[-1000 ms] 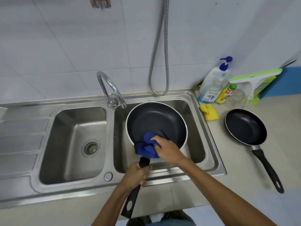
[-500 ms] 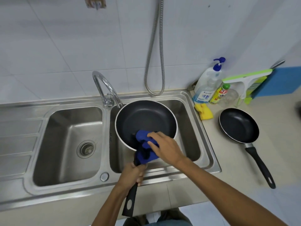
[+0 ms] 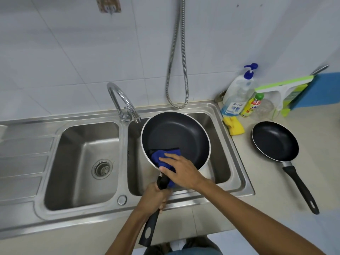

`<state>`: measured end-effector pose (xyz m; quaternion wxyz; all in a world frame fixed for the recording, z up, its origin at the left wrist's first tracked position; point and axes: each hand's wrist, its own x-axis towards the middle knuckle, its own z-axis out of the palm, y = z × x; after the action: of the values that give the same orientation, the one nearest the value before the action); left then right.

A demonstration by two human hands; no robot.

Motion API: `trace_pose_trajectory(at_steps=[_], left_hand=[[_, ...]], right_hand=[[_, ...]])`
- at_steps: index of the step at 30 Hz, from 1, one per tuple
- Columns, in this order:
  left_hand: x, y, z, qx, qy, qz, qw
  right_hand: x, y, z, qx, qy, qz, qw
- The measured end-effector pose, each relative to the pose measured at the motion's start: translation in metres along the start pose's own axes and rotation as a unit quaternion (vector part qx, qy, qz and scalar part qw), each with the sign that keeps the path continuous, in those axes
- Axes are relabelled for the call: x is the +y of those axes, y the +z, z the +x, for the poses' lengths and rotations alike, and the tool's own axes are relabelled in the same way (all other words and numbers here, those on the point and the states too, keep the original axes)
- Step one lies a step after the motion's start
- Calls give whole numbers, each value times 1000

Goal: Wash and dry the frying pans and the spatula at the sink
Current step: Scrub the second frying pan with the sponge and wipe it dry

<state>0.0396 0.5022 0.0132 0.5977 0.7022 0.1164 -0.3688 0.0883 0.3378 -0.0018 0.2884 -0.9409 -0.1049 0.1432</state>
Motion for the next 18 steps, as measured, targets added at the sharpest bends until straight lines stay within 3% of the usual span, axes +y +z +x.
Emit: trace_pose_trajectory(at_steps=[4, 8, 11, 18], left_hand=[[4, 1, 4, 22, 0, 4, 1000], [2, 4, 5, 41, -12, -46, 998], [-1, 4, 4, 49, -8, -76, 996], [0, 1, -13, 18, 12, -25, 999]], right_hand=[[-24, 6, 28, 20, 12, 37, 999], [-16, -3, 29, 8, -35, -26, 999], [23, -20, 17, 27, -91, -121, 988], [141, -81, 56, 76, -132, -320, 935]])
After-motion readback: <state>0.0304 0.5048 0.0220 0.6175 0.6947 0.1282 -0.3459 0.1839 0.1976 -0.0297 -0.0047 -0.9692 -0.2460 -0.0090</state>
